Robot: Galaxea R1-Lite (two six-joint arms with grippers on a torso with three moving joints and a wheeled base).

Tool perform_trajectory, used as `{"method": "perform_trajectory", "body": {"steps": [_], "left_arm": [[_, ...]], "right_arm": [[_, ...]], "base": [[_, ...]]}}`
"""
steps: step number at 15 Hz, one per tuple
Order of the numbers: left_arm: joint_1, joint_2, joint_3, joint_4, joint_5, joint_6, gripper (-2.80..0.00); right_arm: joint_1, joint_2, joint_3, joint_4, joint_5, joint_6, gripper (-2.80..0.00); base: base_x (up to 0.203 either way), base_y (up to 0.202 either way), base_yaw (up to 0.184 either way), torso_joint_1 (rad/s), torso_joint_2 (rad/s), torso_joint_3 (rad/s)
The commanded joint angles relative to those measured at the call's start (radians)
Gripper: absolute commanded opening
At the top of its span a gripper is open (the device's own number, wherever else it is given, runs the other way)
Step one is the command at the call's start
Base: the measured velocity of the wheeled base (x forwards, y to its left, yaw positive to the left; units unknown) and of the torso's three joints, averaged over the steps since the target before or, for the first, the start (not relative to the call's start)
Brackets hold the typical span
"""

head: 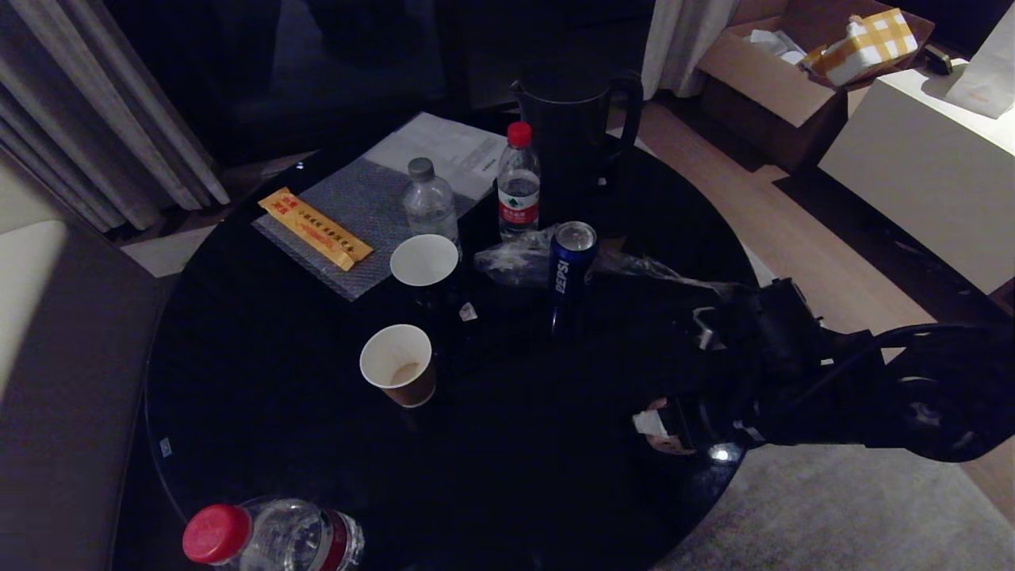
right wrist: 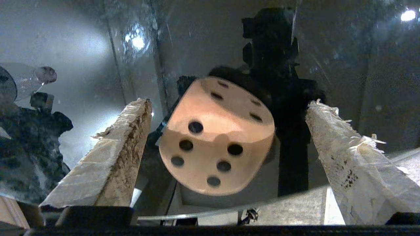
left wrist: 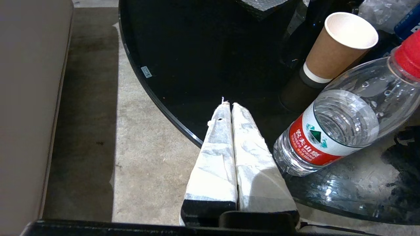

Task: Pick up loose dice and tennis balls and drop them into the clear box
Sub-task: Pick up toys out of the box

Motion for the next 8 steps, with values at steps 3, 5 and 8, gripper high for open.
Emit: {"method": "perform_trajectory", "body": {"steps": [3,5,8], "left_arm": [[0.000,0.001,0.002,0.000,0.000,-0.001,-2.80],[0.000,0.002,0.002,0.000,0.000,-0.001,-2.80],[0.000,0.000,0.001,0.000,0.000,-0.001,-2.80]], "right_arm": [[0.001,0.018,-0.013,-0.021,0.000,0.000,-2.80],[0.001,0.018,-0.013,-0.023,-0.017,0.000,-2.80],[0.000,0.012,-0.004,-0.022,-0.055,0.000,-2.80]], "base": [[0.000,0.000,0.000,0.000,0.00,0.000],[0.000,0.000,0.000,0.000,0.00,0.000],[0.000,0.000,0.000,0.000,0.00,0.000]]}}
